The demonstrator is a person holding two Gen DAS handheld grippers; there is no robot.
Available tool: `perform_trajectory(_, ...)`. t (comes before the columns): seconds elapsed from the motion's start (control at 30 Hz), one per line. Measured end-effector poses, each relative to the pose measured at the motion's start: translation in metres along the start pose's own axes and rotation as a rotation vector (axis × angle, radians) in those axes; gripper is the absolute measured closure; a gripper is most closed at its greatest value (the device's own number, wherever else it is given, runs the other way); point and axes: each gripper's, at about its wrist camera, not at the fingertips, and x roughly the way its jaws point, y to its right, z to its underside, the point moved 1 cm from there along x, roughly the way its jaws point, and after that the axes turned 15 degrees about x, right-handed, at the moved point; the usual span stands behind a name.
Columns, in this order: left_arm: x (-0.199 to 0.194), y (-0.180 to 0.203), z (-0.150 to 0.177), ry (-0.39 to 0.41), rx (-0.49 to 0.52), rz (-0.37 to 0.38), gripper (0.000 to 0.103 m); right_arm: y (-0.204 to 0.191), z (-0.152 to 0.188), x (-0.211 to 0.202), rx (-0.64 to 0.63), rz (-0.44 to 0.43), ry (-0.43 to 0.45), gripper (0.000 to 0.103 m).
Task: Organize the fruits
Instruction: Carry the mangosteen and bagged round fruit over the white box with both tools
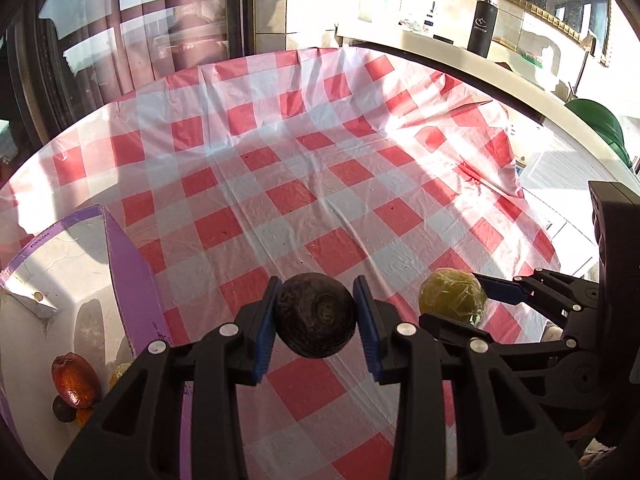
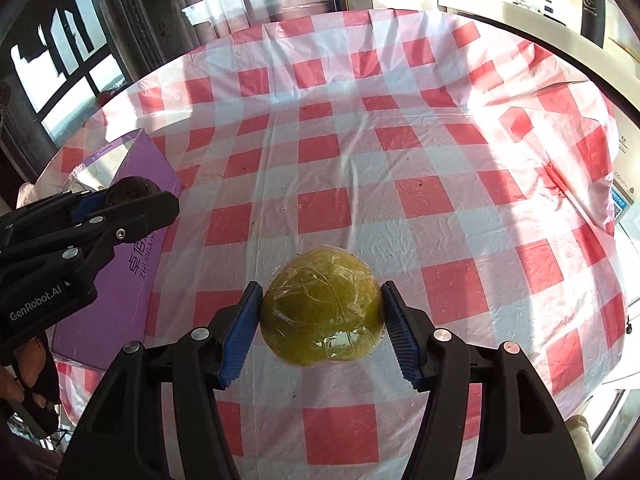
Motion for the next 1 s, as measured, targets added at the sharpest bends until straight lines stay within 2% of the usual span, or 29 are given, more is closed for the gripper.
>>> perform_trajectory(0.27,-0.025,-0.031,0.013,0.045,-0.026,-0.035,0.066,-0.042,-0.001,-0.012,-0.057,-0.044,0.038,0.044)
perform_trajectory(0.53,-0.052,-0.082,0.051,0.034,-0.093,-0.132,0.066,-0.108,0.010,-0.010,-0.183,-0.138,0.028,0.044)
perform_trajectory(0.77,-0.073,-0.131,0.102,-0.026,-0.212,-0.223,0.066,-0.174,0.025,-0.005,-0.362,-0.216,0.014,0.044)
perform_trajectory(1.0,-0.078,-0.167,0.153,-0.131,-0.337,-0.298,0.066,-0.224,0.051,0.003,-0.556,-0.272,-0.028,0.044)
